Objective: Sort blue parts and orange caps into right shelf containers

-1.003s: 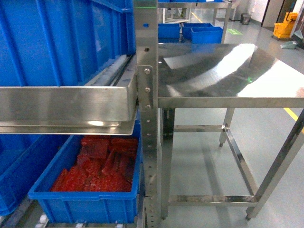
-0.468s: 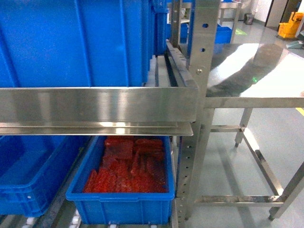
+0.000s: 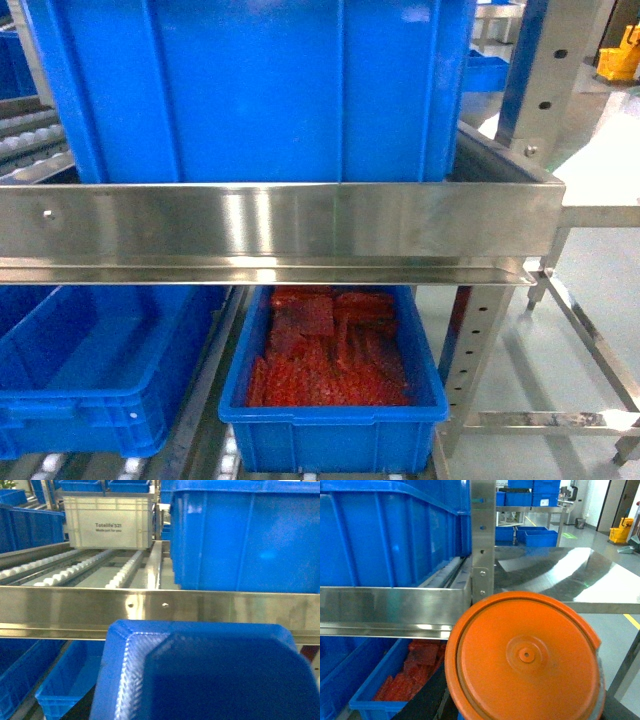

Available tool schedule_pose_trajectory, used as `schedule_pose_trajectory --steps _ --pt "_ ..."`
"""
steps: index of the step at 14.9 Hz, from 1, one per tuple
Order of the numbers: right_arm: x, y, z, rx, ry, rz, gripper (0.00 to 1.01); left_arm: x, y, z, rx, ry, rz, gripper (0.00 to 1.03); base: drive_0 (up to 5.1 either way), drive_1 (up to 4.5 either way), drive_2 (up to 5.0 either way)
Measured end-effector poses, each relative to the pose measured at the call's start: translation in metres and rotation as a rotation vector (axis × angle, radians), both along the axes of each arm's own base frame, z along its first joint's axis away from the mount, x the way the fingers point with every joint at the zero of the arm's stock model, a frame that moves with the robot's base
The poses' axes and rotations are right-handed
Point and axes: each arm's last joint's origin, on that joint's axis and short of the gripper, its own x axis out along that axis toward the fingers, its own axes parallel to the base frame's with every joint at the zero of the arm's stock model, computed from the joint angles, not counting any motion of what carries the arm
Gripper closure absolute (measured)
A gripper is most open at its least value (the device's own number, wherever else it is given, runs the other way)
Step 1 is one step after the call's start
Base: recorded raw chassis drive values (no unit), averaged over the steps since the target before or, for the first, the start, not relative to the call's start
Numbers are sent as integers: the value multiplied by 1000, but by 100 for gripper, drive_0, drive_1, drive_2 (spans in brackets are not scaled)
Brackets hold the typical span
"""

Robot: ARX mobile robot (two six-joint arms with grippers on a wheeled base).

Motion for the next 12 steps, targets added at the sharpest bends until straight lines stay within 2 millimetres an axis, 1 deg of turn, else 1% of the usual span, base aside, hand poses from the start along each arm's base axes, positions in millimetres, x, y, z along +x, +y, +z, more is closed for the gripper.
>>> schedule_pose_trajectory --steps 12 --pt "0 0 0 0 -3 0 58 0 0 0 0 0 3 61 -505 241 241"
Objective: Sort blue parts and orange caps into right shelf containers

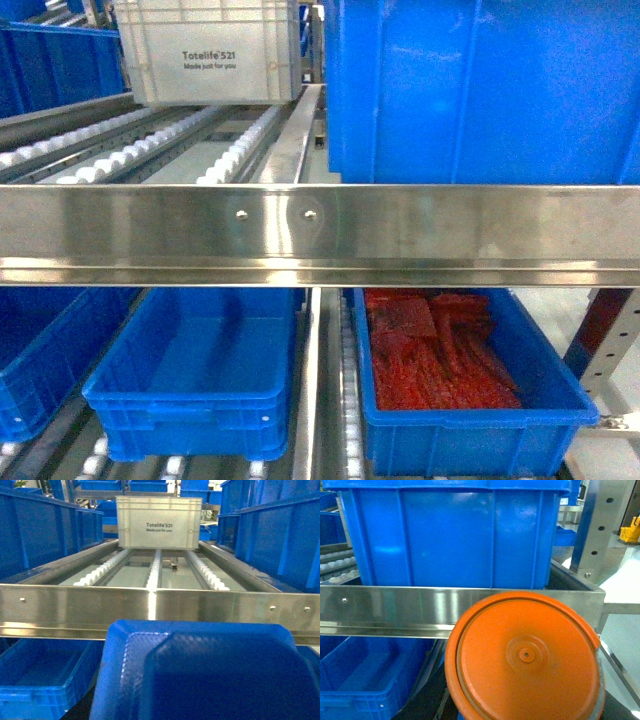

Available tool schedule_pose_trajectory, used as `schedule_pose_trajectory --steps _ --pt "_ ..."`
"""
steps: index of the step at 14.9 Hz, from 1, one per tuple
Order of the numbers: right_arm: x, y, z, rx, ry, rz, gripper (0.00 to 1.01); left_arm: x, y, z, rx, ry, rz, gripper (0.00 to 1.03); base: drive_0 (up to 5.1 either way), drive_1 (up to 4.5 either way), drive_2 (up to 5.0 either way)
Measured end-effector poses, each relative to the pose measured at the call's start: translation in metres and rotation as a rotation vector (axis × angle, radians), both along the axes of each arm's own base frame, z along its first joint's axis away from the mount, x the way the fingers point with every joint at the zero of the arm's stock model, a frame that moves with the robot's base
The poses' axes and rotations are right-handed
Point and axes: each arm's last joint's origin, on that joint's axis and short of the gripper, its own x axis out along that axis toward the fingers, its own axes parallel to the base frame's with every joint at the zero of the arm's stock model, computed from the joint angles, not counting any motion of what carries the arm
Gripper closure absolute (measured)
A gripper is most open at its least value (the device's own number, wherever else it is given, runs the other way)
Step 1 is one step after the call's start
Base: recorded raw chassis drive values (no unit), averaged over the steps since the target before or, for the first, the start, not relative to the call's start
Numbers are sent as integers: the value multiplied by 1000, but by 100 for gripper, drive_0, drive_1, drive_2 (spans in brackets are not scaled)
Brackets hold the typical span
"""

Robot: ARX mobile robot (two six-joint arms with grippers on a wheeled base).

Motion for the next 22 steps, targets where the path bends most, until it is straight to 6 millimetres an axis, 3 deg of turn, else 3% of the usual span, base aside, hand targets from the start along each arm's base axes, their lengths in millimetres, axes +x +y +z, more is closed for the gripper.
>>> schedule_pose_trajectory --steps 22 --pt "0 0 0 0 0 0 58 0 0 0 0 -2 0 61 -505 241 241"
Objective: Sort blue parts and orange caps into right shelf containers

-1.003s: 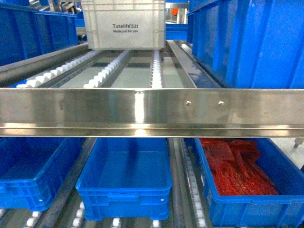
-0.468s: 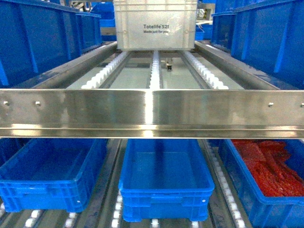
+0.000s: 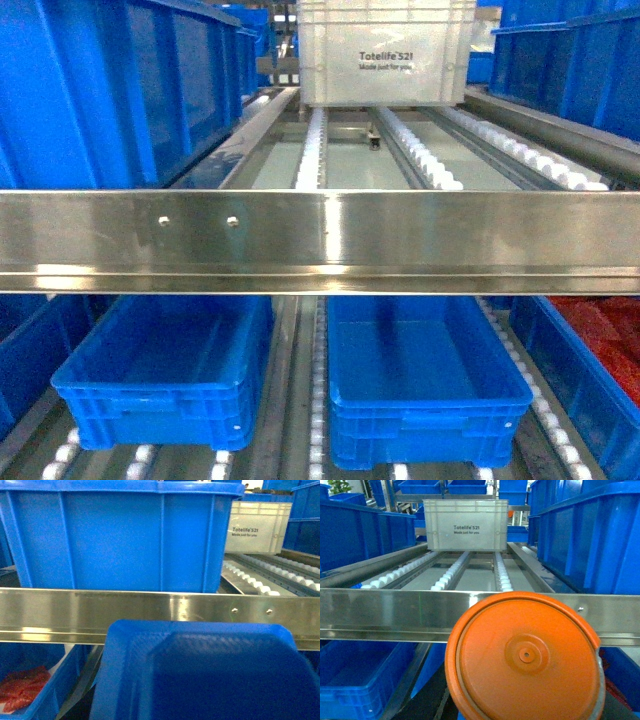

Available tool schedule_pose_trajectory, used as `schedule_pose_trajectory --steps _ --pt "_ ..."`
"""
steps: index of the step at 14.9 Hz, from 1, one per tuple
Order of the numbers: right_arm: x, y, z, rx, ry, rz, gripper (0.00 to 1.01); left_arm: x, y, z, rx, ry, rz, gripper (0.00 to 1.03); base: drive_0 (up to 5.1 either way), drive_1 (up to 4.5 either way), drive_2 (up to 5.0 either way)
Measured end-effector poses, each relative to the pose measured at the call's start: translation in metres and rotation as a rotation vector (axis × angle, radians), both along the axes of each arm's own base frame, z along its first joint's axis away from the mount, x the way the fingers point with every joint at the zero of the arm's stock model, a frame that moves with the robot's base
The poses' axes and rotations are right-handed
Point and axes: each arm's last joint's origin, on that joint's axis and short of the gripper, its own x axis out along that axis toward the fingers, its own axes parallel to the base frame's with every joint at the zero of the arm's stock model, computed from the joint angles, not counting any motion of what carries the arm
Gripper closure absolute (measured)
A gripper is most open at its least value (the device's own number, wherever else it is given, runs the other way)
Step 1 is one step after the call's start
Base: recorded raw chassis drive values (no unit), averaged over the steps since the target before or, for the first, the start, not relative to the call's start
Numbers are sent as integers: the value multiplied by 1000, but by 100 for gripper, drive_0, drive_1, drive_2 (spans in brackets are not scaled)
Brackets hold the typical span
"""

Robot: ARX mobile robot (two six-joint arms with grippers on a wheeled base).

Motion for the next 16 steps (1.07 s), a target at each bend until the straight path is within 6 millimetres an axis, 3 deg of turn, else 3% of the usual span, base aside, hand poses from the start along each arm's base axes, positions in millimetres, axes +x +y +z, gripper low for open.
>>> schedule_pose_trajectory --steps 4,16 --pt "0 0 0 0 0 0 58 0 0 0 0 2 0 61 -500 245 245" --pt "0 0 0 0 0 3 58 0 0 0 0 1 2 61 0 0 0"
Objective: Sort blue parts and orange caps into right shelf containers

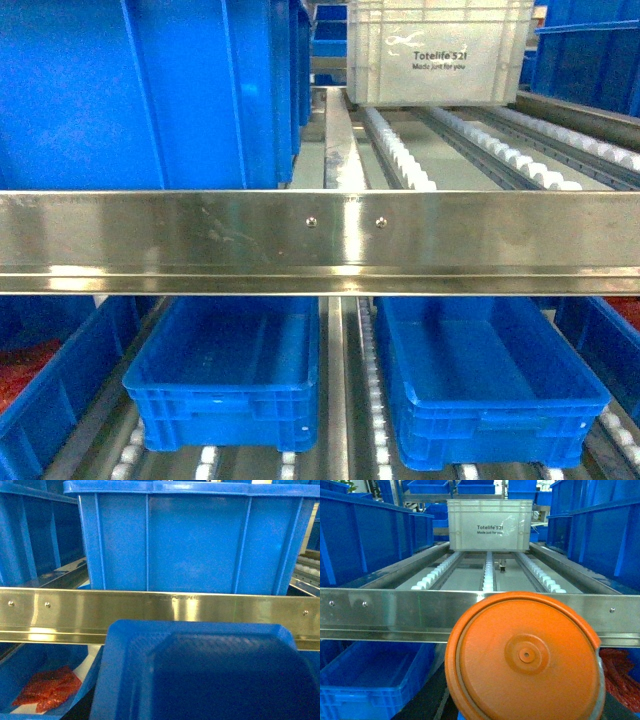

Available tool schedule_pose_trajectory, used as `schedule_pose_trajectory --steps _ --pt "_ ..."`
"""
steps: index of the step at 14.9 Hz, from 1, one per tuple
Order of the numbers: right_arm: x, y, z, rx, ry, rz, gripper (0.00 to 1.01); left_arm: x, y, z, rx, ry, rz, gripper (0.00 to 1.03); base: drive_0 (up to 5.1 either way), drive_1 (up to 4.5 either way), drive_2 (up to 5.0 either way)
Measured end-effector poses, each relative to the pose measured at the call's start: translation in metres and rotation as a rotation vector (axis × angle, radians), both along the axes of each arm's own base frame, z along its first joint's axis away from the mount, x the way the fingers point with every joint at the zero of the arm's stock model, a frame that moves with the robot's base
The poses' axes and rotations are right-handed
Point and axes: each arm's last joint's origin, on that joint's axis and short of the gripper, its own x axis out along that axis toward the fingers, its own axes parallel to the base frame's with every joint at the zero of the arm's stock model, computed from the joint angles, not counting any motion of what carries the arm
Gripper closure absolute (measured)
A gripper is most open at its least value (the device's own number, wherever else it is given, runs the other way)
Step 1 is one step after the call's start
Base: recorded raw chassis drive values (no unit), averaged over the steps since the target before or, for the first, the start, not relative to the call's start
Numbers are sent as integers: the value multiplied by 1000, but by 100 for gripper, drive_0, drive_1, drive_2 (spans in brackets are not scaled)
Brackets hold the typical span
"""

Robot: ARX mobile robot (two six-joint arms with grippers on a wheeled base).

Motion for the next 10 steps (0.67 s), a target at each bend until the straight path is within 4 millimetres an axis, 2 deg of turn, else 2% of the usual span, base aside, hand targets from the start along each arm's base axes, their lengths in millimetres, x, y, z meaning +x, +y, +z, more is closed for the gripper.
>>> schedule_pose_trajectory --steps 10 --pt "0 0 0 0 0 -3 58 0 0 0 0 -1 -3 61 0 0 0"
